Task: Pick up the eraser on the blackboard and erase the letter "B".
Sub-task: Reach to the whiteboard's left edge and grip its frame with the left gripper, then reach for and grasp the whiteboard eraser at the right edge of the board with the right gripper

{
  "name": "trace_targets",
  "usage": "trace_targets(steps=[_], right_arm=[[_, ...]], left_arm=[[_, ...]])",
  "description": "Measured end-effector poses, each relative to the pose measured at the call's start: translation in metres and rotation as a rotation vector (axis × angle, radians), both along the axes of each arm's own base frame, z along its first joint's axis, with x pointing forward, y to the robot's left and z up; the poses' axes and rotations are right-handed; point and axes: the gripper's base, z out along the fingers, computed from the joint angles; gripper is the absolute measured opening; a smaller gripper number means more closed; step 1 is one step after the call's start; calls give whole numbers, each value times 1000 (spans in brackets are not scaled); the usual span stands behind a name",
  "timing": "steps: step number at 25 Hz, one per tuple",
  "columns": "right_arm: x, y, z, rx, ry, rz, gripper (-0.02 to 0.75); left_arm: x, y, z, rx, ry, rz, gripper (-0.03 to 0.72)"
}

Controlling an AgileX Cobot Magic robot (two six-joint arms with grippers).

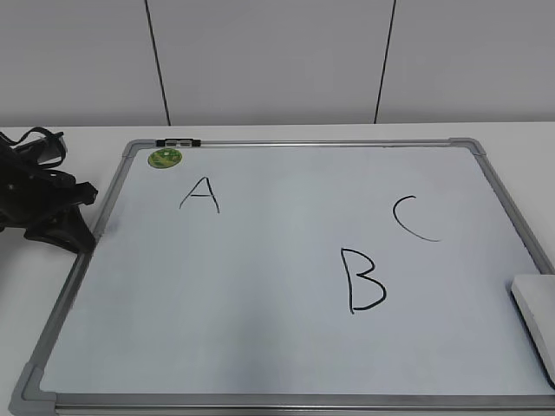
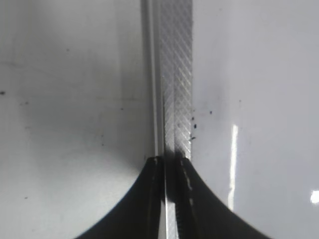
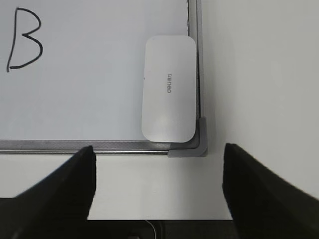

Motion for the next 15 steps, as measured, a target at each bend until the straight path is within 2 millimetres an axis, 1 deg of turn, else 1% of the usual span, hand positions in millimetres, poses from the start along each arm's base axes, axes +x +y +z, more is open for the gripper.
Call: trace_targets(steps=[4,10,11,15], right_arm=[[29,-2,-15,2,76,-3,587],[62,-3,-41,8,220,-6,589],[65,-3,-43,8,226,-6,589],[88,-5,-60,6,255,-10,594]], left_arm=[[0,0,0,0,0,0,32],[0,0,0,0,0,0,32],[0,0,0,0,0,0,32],[0,0,0,0,0,0,32]])
